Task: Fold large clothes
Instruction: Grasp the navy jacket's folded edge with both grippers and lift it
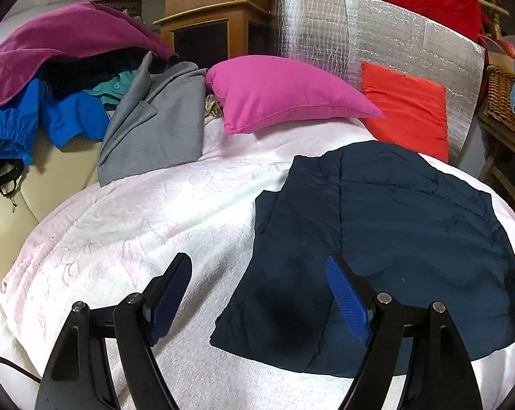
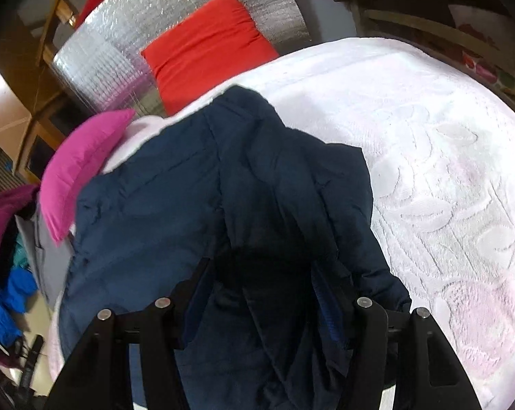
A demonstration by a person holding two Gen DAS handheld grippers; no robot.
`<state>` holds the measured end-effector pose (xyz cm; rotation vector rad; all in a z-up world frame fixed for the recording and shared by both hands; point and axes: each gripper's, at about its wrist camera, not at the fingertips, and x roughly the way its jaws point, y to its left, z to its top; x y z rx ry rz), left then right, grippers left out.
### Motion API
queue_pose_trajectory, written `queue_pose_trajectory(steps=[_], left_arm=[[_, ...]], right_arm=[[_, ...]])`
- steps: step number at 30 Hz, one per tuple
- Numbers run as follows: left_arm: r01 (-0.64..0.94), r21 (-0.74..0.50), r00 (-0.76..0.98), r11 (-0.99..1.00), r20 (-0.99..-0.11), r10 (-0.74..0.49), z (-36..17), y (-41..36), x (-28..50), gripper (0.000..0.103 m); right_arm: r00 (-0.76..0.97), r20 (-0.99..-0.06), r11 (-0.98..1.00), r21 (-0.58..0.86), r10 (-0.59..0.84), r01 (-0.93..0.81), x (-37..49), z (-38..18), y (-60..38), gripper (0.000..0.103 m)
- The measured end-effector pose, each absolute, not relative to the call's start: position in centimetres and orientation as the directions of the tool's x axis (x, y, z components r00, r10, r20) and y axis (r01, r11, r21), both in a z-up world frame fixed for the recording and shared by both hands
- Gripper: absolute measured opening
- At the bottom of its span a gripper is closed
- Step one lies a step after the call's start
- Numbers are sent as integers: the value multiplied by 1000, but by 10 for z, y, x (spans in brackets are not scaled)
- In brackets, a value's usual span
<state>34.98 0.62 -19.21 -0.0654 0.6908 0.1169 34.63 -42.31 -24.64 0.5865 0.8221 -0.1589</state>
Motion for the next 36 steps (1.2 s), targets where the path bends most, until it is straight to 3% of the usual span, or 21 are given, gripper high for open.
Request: queue_pose_trajectory(steps=[8,11,13,20,27,31,36], left_arm=[[-144,-50,709,988,-702,68,-202,15,366,81],[-168,-127,671,978,-741,19,-212,35,376,81],[-193,-202,646,960,-763,-31,-220,49,381,81],[-226,-451,564,864,-783,-261,-251,74,394,81],[-186,-530,513,827,-771,-378,-266,67,413,85],[-174,-579,488,796,-753,-441,-276,65,425,91],[-162,-632,473,758,-724,-502,-277,61,434,93]], right_arm=[[734,-676,849,423,64,316,319,-219,-423,63],[734,-676,824,450,64,343,313,-218,-444,72],[720,-691,793,474,65,384,309,-225,-461,72],[658,-720,688,593,220,419,326,-267,-495,73],[659,-652,593,715,376,370,347,-296,-500,83],[660,-604,559,765,447,321,357,-300,-506,99],[649,-568,570,785,506,243,369,-299,-497,103]])
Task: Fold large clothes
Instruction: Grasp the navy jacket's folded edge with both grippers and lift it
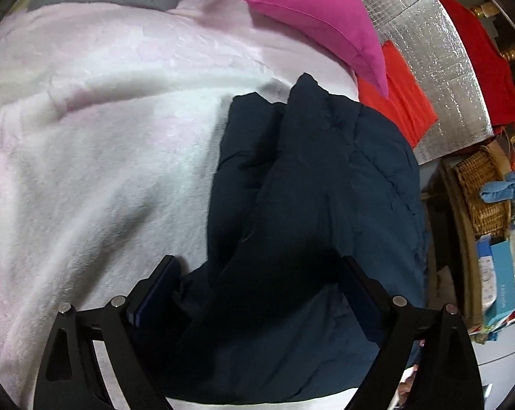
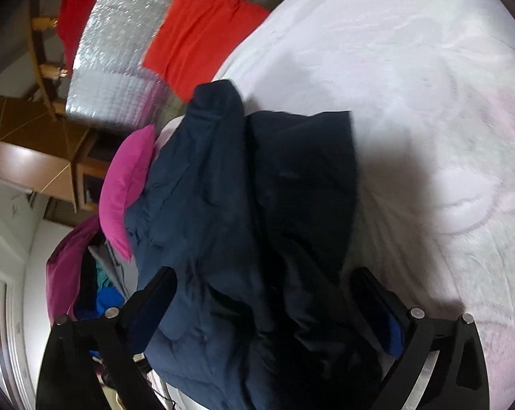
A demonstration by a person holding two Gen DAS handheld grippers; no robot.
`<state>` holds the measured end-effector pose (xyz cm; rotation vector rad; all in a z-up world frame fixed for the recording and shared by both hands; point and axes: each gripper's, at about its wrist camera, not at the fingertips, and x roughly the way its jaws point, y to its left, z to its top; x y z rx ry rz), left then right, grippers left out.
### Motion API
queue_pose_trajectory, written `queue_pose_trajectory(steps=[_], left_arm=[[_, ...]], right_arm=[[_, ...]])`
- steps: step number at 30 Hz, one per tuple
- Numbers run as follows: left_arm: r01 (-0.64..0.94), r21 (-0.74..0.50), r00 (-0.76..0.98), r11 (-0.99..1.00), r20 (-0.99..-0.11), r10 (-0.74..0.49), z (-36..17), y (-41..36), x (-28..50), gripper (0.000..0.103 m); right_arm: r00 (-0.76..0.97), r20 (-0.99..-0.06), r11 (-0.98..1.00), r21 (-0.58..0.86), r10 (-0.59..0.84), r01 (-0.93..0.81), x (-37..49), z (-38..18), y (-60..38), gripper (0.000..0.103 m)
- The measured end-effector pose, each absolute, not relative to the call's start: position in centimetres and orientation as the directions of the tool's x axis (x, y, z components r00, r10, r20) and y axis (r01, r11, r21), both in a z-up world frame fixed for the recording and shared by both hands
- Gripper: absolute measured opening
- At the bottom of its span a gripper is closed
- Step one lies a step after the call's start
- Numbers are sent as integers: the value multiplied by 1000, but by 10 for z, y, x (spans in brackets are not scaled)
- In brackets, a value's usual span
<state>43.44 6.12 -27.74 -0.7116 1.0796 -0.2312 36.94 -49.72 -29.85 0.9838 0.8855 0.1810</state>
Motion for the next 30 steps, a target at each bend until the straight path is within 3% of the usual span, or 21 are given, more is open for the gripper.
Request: queue_pose_trajectory(steps=[3,5,8,10,13,16,19,23,25,26,30], left_arm=[[-159,-657,477,737,-705,-525,-278,60,439,93],[-148,-672,485,725,-689,-539,-277,59,439,93],[-121,-675,490,728,-678,-547,-275,51,445,92],[-110,-667,493,737,-680,-542,-272,45,447,80],[-111,-658,504,745,-683,-528,-269,42,450,67],[-99,-666,535,739,-662,-525,-259,43,451,55],[-35,-652,575,757,-633,-519,-240,37,447,51],[-100,-639,558,763,-671,-489,-249,39,450,51],[-158,-623,534,766,-706,-465,-262,41,454,65],[-167,-619,529,767,-713,-460,-264,41,454,66],[-190,-597,545,780,-724,-422,-253,45,444,67]], right_arm=[[650,-537,554,806,538,208,376,-299,-490,101],[651,-557,582,786,516,211,382,-297,-482,94],[652,-593,611,754,472,243,387,-296,-478,72],[659,-589,616,752,469,234,390,-293,-476,51],[667,-608,641,726,430,249,393,-286,-471,47],[695,-600,671,705,395,228,396,-270,-462,46],[747,-537,678,718,392,160,389,-253,-454,46],[735,-583,714,672,347,196,394,-260,-449,46],[709,-613,683,684,349,256,396,-278,-457,46],[703,-612,661,701,363,269,395,-283,-461,47],[695,-636,647,692,336,320,384,-275,-467,73]])
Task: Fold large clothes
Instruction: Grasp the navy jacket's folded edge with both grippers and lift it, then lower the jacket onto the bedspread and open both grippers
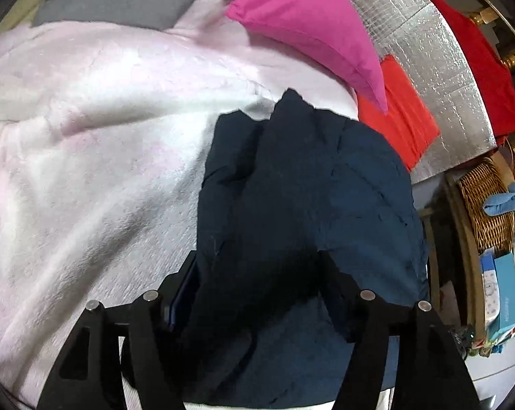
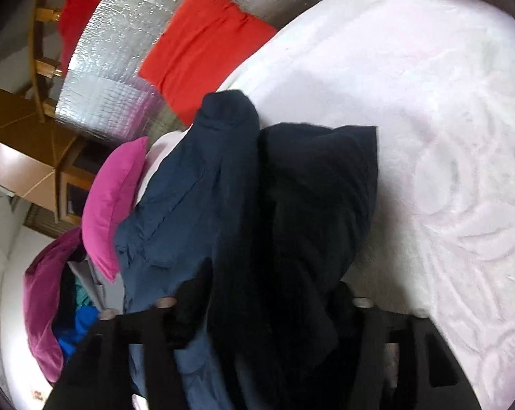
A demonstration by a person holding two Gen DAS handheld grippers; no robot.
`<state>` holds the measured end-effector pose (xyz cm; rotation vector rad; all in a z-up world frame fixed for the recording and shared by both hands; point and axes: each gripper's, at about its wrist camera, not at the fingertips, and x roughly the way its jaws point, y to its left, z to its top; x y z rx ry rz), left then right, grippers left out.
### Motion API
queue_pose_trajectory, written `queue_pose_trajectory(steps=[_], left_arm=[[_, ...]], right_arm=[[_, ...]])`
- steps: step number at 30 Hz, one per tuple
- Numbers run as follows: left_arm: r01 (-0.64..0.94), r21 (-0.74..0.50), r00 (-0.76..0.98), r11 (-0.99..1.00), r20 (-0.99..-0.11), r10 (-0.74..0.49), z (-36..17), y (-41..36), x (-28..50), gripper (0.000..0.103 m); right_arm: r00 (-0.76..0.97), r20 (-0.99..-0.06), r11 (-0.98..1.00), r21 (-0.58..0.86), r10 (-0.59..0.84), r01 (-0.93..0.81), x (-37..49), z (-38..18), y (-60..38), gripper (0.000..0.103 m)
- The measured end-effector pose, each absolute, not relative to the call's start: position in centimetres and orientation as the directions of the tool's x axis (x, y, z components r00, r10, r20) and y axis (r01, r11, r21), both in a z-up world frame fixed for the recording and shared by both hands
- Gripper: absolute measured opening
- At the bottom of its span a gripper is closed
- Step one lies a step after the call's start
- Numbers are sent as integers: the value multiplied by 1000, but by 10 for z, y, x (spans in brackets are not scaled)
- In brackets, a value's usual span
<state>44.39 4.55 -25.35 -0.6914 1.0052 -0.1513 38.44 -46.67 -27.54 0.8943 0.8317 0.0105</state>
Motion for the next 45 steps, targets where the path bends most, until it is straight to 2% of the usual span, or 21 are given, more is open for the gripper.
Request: queue_pose_trajectory(steps=[5,8,9,10,12,14,17,20,23,28,30,33,36,39,45], left_arm=[[-187,-503,659,844,-701,-272,-221,45,418,68],[-135,-414,720,900,-665,-198,-200,32,400,69],[-107,-380,731,919,-656,-186,-195,23,394,70],[-91,-360,733,929,-655,-182,-194,19,390,70],[-46,-307,716,950,-674,-184,-196,-1,387,71],[-29,-283,681,959,-708,-188,-205,-5,387,71],[-58,-226,577,972,-802,-152,-235,-9,396,72],[-85,-249,555,965,-816,-162,-246,-5,401,76],[-95,-254,572,963,-805,-156,-240,0,393,76],[-29,-248,670,968,-724,-166,-214,-11,381,76],[1,-235,674,972,-718,-174,-213,-20,383,77],[19,-182,630,983,-761,-153,-225,-39,392,77],[16,-88,628,996,-774,-79,-233,-53,393,80],[23,-52,632,998,-773,-54,-232,-57,391,80],[20,-61,629,998,-775,-60,-233,-53,390,81]], right_arm=[[739,-644,700,620,196,354,354,-241,-475,74],[799,-591,762,566,109,315,328,-214,-469,74],[816,-569,784,552,106,283,321,-206,-463,69],[829,-548,805,541,115,246,314,-199,-457,56],[827,-542,827,528,151,195,308,-193,-444,46],[801,-569,842,512,187,167,309,-197,-431,44],[724,-668,865,454,172,215,326,-218,-415,44],[624,-762,870,417,175,265,342,-252,-415,41],[626,-763,882,396,160,257,342,-244,-411,41],[722,-673,888,418,163,190,335,-215,-400,43],[738,-649,891,426,182,155,344,-208,-389,43],[700,-673,884,449,239,129,355,-219,-375,43],[634,-745,908,389,209,157,363,-238,-363,44],[632,-749,916,371,198,153,365,-237,-357,49],[681,-712,925,354,172,137,344,-219,-354,50]])
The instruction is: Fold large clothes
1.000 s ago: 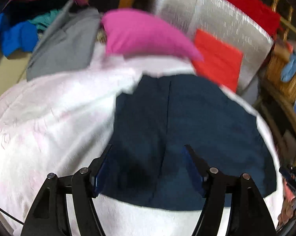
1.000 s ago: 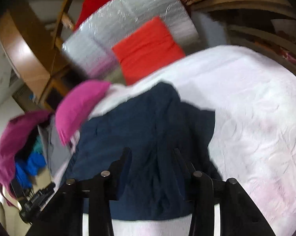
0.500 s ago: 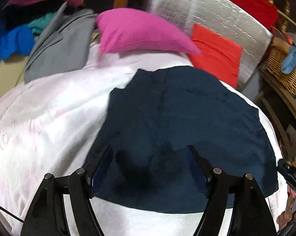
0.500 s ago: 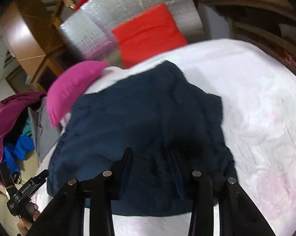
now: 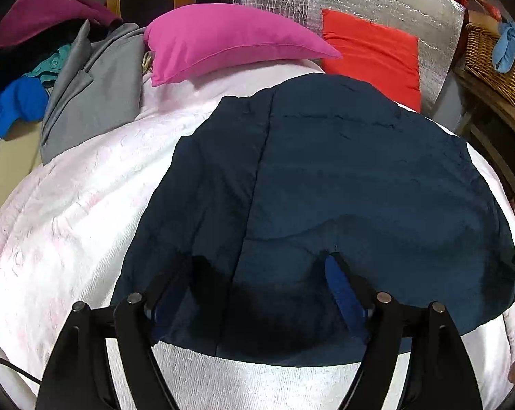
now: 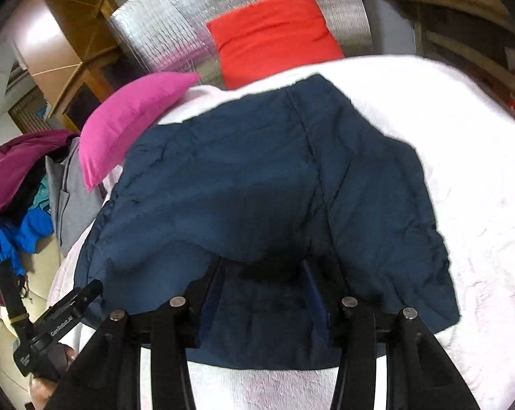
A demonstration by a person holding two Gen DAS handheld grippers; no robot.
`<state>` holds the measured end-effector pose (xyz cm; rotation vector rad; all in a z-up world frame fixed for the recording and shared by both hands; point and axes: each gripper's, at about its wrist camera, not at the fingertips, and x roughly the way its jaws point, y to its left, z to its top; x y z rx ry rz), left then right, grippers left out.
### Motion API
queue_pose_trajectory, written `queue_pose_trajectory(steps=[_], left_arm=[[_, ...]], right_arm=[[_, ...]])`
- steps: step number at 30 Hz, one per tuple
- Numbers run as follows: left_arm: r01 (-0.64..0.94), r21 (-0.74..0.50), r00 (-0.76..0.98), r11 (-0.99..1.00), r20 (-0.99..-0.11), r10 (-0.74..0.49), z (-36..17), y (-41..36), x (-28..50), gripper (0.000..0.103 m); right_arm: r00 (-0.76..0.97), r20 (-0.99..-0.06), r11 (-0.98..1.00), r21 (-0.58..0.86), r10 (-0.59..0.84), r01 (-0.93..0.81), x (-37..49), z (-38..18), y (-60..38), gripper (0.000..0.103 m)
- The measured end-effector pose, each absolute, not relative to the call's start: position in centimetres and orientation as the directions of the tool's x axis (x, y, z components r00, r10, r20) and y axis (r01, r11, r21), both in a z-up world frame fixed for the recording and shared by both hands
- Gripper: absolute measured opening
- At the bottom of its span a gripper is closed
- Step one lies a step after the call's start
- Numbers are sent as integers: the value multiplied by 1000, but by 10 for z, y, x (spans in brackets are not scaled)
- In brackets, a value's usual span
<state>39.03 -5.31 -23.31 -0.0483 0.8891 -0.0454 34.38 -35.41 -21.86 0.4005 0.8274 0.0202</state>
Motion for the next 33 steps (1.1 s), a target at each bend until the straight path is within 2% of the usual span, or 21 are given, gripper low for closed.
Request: queue_pose_trajectory(steps=[2,3,4,7,13,23,30,33], left_arm=[[19,-55,631,998,-774,-54,-232,-59,387,82],[20,-48,632,999,-773,-50,-234,-60,387,83],[21,-43,633,999,-773,-46,-234,-60,387,85],[26,-20,634,999,-772,-32,-238,-61,388,91],[33,19,633,999,-774,-7,-247,-60,392,100],[46,62,647,997,-763,18,-254,-65,388,103],[53,92,651,994,-758,36,-258,-69,384,103],[42,83,648,996,-761,36,-259,-69,384,103]], right_arm=[[691,-703,926,353,168,135,337,-212,-356,58],[689,-704,924,358,170,138,337,-214,-355,65],[682,-713,923,355,166,147,335,-216,-356,68],[610,-778,934,315,152,169,346,-233,-353,68],[592,-797,949,267,119,169,353,-238,-345,69],[594,-794,952,267,131,146,353,-241,-345,72],[653,-725,904,402,218,145,342,-225,-368,72],[717,-676,894,413,172,175,330,-210,-387,72]])
